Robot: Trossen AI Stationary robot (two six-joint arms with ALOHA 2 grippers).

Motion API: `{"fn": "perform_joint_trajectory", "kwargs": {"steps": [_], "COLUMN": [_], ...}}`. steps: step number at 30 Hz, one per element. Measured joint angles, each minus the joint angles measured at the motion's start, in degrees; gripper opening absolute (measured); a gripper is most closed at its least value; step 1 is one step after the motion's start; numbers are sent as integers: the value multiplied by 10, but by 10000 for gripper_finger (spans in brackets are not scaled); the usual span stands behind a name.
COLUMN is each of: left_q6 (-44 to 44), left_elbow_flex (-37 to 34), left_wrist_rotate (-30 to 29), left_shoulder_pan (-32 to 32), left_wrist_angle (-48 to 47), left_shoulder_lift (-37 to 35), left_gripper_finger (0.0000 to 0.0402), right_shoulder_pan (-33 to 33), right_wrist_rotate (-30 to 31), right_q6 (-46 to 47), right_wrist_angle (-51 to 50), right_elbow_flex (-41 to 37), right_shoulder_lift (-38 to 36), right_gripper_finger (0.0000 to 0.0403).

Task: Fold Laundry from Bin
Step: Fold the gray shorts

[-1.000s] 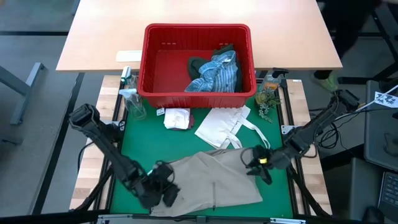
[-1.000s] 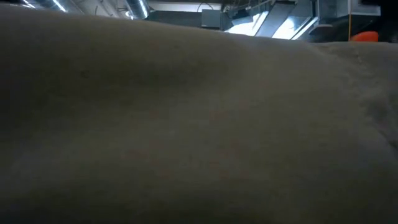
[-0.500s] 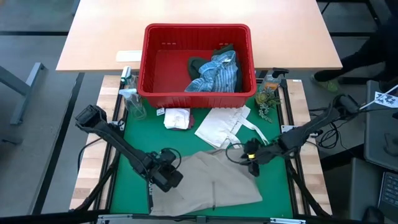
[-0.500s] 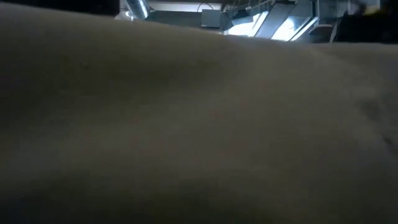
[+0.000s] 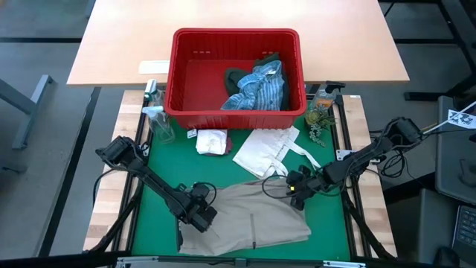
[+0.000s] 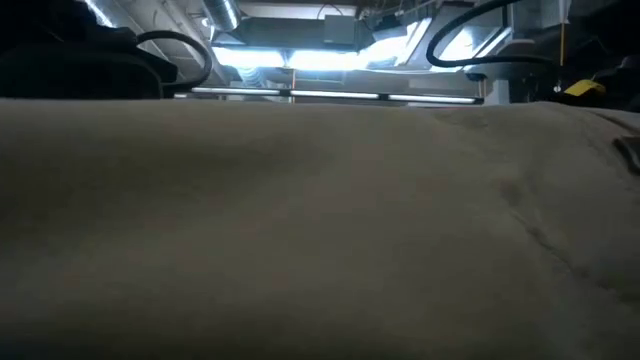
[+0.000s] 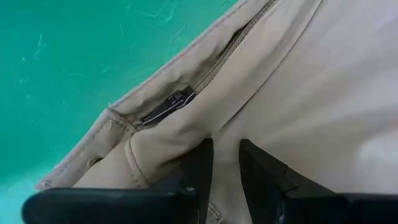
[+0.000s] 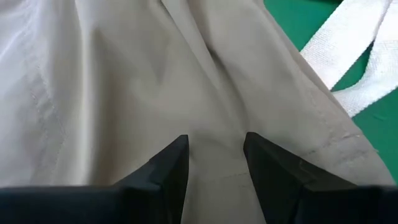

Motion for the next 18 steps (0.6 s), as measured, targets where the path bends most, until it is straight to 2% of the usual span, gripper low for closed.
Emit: {"fn": "perform_joint_trajectory", "kwargs": {"steps": [7, 13, 18], "left_q6": [2, 3, 3], "left_elbow_flex": [0, 0, 0], "left_wrist_rotate": [-2, -43, -53], "left_shoulder_pan": [-6, -18, -25], "left_wrist_angle": [-7, -8, -8], "left_shoulder_lift": [-39, -95, -120], "left_gripper_finger": [55, 42, 39], "right_shoulder_pan": [0, 1, 1], "right_wrist_rotate": [-10, -22, -26], "right_q6": [3, 3, 3], "right_wrist_angle": [-9, -16, -14], "right_elbow_flex": [-3, -4, -4], "right_shoulder_lift": [-27, -75, -126], "right_gripper_finger": [163, 163, 163]}}
